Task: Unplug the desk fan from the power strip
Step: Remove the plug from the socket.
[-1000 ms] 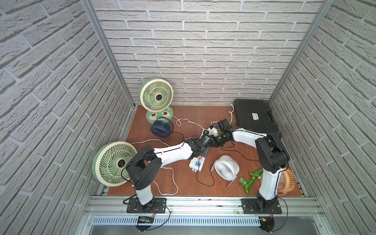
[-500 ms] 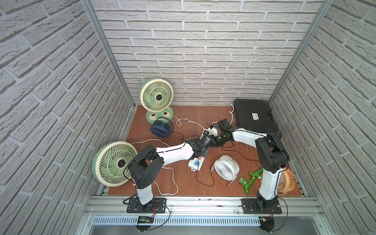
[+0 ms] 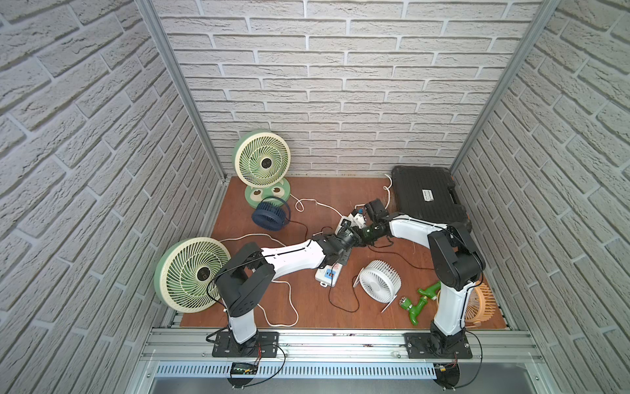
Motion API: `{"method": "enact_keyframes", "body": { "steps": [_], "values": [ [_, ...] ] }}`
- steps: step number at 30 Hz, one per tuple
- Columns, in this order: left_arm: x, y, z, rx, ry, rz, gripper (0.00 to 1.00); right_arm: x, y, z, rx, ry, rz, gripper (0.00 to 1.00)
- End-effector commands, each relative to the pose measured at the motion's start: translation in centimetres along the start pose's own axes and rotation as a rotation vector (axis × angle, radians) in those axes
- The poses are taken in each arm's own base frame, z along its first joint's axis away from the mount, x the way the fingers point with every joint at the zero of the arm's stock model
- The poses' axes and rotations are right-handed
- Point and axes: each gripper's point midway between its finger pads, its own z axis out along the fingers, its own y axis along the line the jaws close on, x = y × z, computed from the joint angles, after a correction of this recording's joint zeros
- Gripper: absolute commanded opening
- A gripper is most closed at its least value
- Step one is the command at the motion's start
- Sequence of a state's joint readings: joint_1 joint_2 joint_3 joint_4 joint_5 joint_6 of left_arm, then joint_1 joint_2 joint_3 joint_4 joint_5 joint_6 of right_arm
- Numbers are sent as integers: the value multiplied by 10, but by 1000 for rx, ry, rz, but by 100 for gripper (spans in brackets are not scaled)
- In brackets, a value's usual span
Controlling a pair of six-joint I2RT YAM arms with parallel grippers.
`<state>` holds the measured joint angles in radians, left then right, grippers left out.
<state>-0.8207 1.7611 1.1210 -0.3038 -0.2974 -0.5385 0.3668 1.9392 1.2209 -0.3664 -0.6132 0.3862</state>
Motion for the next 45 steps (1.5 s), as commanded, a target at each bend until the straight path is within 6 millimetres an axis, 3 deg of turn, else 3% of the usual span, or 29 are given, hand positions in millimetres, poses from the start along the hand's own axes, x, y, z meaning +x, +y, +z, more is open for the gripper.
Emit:
{"method": "enact_keyframes", "body": {
  "steps": [1, 4, 10, 18, 26, 33, 39, 45],
  "values": [
    [-11, 8, -9, 54, -42, -49, 0, 2, -6, 1, 37, -12, -1, 5],
    [-11, 18, -11, 11, -44, -33, 0, 1, -5, 0, 36, -15, -3, 5],
    [-17, 7, -18, -102, -53, 97, 0, 2, -6, 0, 37, -14, -2, 5],
    [-10, 5, -9, 94, -32, -61, 0, 2, -5, 0, 38, -15, -3, 5],
    [-17, 9, -19, -106, -44, 104, 0, 1, -8, 2, 44, -11, 2, 4],
    [-22, 8, -22, -110, -52, 127, 0, 1, -8, 2, 47, -12, 3, 4],
    [-24, 15, -25, -214, -36, 212, 0, 0, -7, 5, 32, -8, 12, 4],
    [-19, 9, -15, -175, -13, 207, 0, -2, -4, 8, 12, -8, 19, 4]
  ]
}}
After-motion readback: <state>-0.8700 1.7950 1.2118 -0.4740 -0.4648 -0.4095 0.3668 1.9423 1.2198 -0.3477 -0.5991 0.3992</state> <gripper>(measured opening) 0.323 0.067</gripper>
